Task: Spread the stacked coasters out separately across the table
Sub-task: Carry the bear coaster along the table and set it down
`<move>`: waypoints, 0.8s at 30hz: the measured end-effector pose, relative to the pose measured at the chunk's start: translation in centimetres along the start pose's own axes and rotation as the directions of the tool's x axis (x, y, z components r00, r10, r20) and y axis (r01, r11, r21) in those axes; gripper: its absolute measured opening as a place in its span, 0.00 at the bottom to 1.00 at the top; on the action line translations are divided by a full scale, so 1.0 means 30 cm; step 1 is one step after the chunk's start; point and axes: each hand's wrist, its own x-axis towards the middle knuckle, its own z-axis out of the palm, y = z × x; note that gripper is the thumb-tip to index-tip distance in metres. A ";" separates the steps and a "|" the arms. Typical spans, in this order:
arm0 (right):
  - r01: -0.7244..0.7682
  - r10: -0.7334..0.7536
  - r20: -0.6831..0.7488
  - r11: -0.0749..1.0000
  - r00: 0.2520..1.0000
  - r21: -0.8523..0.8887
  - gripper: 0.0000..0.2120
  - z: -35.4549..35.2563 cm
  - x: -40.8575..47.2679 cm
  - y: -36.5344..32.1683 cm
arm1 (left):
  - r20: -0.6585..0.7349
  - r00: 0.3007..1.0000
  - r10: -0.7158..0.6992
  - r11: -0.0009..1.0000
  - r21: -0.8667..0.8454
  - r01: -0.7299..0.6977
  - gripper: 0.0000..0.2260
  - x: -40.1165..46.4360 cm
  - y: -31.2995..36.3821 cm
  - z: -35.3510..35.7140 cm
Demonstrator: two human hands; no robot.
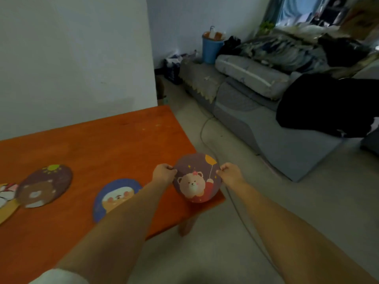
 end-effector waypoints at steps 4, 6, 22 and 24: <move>0.027 -0.027 0.006 0.998 1.000 -0.057 0.11 -0.126 0.102 0.036 | -0.031 0.999 0.009 0.999 -0.030 -0.010 0.09 0.027 0.113 0.105; 0.055 -0.054 0.016 0.997 0.998 -0.062 0.14 -0.151 0.173 0.032 | -0.038 0.999 0.002 0.999 -0.035 -0.003 0.07 0.061 0.159 0.130; 0.273 -0.231 0.219 0.943 0.948 -0.188 0.04 -0.270 0.895 -0.296 | -0.201 0.961 -0.192 0.937 -0.329 0.118 0.13 0.599 0.491 0.152; 0.305 -0.251 0.269 0.935 0.930 -0.179 0.06 -0.250 0.976 -0.340 | -0.235 0.949 -0.211 0.931 -0.344 0.122 0.10 0.638 0.511 0.143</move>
